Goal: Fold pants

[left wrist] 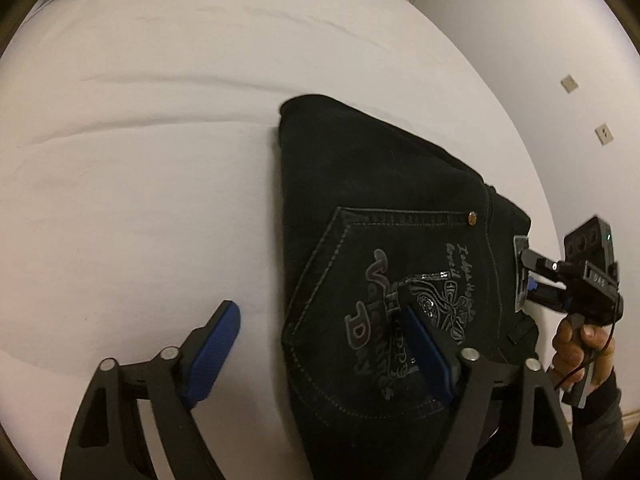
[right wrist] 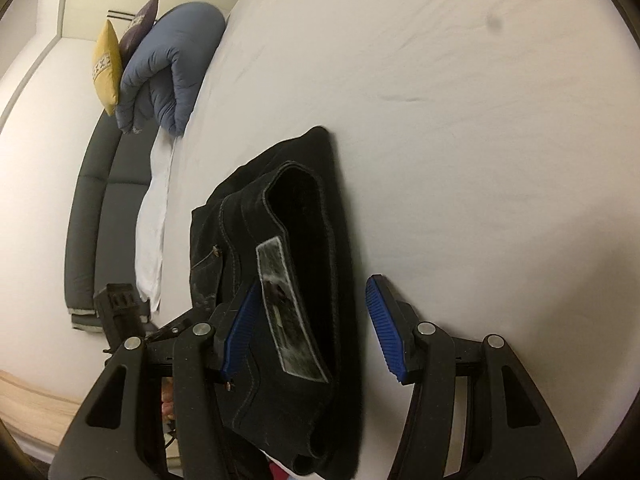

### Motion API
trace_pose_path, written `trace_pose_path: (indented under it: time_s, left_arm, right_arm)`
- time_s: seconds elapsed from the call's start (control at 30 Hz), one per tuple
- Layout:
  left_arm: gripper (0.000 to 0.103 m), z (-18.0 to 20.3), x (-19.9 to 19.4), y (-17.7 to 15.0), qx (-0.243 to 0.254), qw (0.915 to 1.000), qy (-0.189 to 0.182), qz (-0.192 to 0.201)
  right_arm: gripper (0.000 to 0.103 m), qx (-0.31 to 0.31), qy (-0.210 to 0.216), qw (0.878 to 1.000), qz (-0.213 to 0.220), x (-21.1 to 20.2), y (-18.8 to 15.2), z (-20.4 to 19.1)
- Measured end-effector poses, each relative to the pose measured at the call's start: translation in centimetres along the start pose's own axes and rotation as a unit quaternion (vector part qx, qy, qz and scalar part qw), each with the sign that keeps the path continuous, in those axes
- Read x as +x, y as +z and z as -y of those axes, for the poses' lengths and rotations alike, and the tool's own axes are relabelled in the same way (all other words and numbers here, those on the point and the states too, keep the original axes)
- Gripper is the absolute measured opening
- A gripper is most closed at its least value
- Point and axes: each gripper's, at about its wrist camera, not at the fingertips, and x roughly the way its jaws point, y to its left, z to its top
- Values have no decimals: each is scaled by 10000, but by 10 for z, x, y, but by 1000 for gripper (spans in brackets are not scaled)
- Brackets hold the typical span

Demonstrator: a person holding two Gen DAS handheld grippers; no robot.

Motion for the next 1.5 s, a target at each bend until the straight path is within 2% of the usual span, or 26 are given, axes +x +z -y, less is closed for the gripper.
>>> trace_pose_path:
  time_s: [0.07, 0.1, 0.2, 0.33, 0.43, 0.63, 0.77, 0.9, 1.07, 1.17, 1.2, 1.23, 1.3, 1.33, 1.4, 1.43, 1.5]
  left_arm:
    - [67, 1, 2, 3, 33, 9999, -55, -80]
    - [57, 2, 3, 3, 16, 9998, -126, -125]
    - [45, 6, 7, 7, -22, 9996, -164, -234]
    - [21, 14, 2, 9, -55, 9997, -174, -139]
    - [19, 23, -11, 10, 17, 10000, -89, 1]
    - [18, 48, -43, 34, 227, 9985, -163, 469]
    - [18, 65, -51, 68, 407, 9966, -201, 694]
    - [18, 71, -33, 96, 435, 9964, -210, 689]
    - [19, 63, 19, 119, 338, 9985, -38, 421]
    - [28, 56, 40, 118, 282, 9990, 51, 349]
    - [35, 54, 44, 118, 243, 9990, 64, 359]
    - [46, 53, 46, 117, 212, 9989, 119, 390]
    - [54, 49, 46, 113, 193, 9983, 205, 515]
    - [56, 48, 45, 110, 176, 9980, 193, 573]
    - [59, 48, 37, 106, 199, 9970, 298, 693]
    - [62, 51, 27, 102, 256, 9953, 415, 836]
    - [70, 57, 7, 92, 347, 9920, 390, 1148]
  right_arm:
    - [50, -92, 37, 9999, -94, 8, 2, -4]
    - [41, -142, 19, 9998, -112, 10, 2, -6]
    - [25, -235, -135, 9995, -143, 18, 3, -6]
    - [16, -529, -310, 9981, 48, 14, -5, -19]
    - [14, -794, -421, 9958, 203, 4, -7, -38]
    - [14, -1332, -311, 9898, 401, -25, 1, -82]
    - [14, -1352, -267, 9885, 626, -47, 34, -86]
    - [14, -1177, -237, 9908, 618, -53, 78, -76]
    - [14, -1013, -479, 9926, 458, -37, 128, -47]
    - [19, -717, -742, 9942, 299, -13, 140, -11]
    - [22, -632, -750, 9947, 293, -8, 141, -2]
    - [23, -466, -624, 9964, 334, -5, 141, 11]
    - [28, -268, -310, 9982, 438, -8, 140, 25]
    - [31, -264, -236, 9981, 497, -12, 139, 28]
    - [46, -353, -360, 9970, 595, -17, 134, 24]
    - [49, -431, -468, 9955, 697, -25, 129, 19]
    - [51, -596, -594, 9918, 958, -44, 121, 10]
